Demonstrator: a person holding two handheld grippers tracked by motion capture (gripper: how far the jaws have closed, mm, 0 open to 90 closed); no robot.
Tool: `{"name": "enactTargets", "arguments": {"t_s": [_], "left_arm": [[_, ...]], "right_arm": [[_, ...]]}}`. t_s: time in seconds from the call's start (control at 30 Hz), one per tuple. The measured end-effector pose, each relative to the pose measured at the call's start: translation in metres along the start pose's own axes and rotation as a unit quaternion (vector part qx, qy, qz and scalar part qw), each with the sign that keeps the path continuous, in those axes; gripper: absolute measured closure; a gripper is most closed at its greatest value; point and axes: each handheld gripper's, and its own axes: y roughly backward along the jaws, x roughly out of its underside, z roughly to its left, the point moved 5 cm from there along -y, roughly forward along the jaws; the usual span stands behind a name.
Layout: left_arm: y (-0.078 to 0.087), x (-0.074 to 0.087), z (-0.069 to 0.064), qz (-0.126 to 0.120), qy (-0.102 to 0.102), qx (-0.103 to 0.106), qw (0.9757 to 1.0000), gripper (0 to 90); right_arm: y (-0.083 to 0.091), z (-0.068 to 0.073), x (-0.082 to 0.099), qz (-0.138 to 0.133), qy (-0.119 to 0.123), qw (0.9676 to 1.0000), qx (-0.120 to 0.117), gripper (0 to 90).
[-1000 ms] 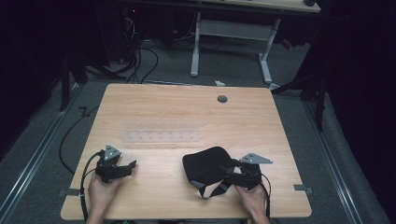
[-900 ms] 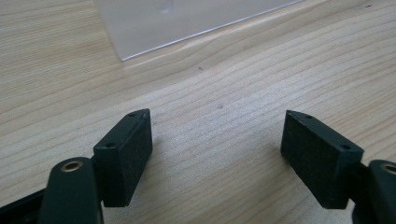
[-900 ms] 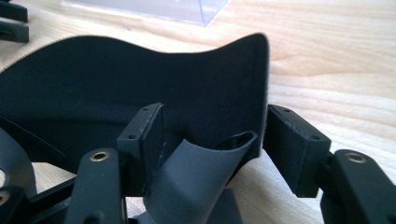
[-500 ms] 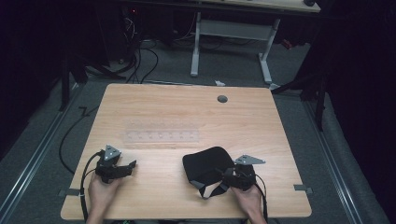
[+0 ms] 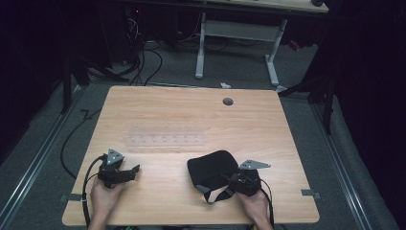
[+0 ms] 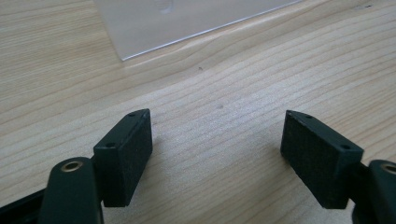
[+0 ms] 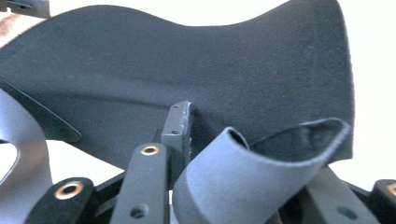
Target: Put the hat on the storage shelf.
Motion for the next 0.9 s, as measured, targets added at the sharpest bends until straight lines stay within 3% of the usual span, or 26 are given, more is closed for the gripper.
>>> {"name": "enactTargets", "arguments": {"t_s": [0.5, 0.9], "left_arm": [[0.0, 0.0, 0.0, 0.0, 0.0, 0.0, 1.0, 25.4], [0.0, 0.0, 0.0, 0.001, 0.001, 0.0, 1.0, 25.0]], "right_arm": [[0.004, 0.001, -0.006, -0.015, -0.015, 0.9994, -0.026, 79.8], [0.008, 0.003, -0.011, -0.025, -0.016, 0.9989, -0.035, 83.8]]}}
